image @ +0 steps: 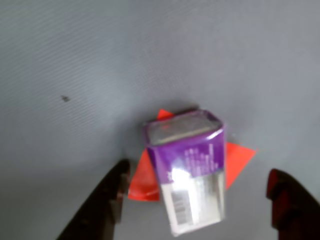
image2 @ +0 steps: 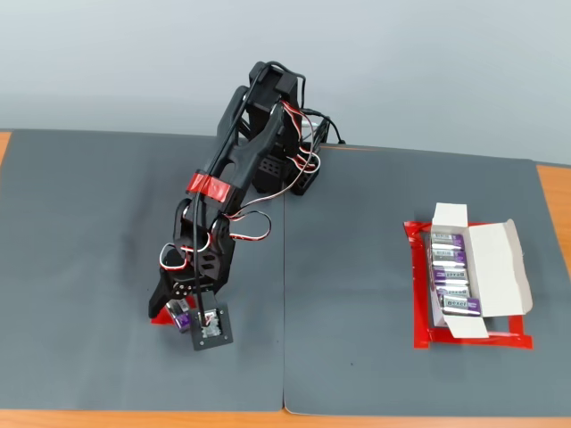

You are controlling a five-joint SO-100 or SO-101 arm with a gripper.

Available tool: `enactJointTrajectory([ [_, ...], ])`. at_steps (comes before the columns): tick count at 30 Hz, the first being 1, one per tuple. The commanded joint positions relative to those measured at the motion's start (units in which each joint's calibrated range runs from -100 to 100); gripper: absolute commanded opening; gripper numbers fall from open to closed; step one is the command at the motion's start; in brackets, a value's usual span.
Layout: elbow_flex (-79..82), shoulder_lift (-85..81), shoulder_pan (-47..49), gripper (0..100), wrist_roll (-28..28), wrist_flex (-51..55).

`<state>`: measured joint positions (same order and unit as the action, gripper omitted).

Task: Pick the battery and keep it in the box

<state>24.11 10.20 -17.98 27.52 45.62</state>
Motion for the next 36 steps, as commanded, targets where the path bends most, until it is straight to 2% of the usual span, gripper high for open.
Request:
enactJointTrajectory([
  [1,-0.46,-0.23,0.19,31,1.99,-0.48],
  [25,-0.1,0.95,-0.18,30,2.25,0.21],
  [32,-0.1,1.12,-0.26,11,2.1,0.21],
  [36,-0.1,1.21,-0.26,7,2.04,0.21],
])
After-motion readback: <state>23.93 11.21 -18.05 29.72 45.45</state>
